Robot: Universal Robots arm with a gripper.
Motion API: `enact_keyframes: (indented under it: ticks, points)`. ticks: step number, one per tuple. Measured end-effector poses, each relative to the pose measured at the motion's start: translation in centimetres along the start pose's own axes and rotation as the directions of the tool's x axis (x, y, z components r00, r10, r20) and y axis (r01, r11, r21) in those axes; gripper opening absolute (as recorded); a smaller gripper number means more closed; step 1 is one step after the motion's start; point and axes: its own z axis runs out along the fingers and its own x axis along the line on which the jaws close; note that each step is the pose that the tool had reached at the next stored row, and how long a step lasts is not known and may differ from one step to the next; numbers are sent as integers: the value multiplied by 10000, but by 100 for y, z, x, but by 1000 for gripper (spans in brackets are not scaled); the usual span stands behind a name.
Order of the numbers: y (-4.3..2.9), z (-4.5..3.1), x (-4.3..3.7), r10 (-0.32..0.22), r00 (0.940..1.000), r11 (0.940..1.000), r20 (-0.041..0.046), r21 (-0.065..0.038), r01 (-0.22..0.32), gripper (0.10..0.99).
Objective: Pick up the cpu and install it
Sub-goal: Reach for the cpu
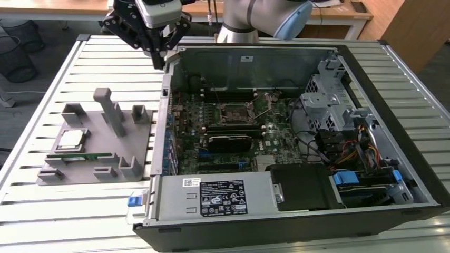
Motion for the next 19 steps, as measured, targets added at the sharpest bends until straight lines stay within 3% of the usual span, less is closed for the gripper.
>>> enact_keyframes:
  ticks: [19]
  points:
    - [-16, -3, 214, 0, 10000, 10000, 0, -1, 0, 114]
